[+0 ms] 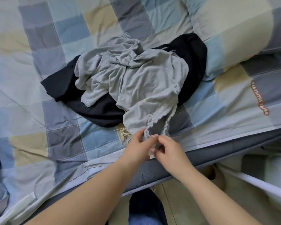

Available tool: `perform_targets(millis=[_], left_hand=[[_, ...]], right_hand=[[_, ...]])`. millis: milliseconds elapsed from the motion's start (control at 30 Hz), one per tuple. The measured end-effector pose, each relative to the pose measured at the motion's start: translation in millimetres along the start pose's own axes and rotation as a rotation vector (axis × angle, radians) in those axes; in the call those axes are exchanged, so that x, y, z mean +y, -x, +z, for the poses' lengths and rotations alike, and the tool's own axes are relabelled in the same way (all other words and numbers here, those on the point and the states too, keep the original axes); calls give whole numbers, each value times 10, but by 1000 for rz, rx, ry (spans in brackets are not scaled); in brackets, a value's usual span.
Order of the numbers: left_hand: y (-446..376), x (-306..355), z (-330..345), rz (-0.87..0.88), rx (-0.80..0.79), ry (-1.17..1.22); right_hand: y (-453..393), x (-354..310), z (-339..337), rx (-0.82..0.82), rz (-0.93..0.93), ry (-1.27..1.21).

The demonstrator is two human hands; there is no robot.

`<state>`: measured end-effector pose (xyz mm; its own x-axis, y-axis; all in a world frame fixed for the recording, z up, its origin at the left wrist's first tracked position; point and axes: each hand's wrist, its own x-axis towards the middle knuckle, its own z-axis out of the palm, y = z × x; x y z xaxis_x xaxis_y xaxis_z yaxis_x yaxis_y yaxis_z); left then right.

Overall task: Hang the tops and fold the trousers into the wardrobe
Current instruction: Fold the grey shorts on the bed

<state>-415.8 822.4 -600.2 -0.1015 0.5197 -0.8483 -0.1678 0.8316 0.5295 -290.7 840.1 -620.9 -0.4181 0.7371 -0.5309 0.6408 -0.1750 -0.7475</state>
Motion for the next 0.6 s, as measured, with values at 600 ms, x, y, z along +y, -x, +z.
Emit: perform_targets(millis=[600], left_hand=[[2202,1174,-1615,513,211,-395]], right_hand=[[849,-2522,219,-131,-267,57]])
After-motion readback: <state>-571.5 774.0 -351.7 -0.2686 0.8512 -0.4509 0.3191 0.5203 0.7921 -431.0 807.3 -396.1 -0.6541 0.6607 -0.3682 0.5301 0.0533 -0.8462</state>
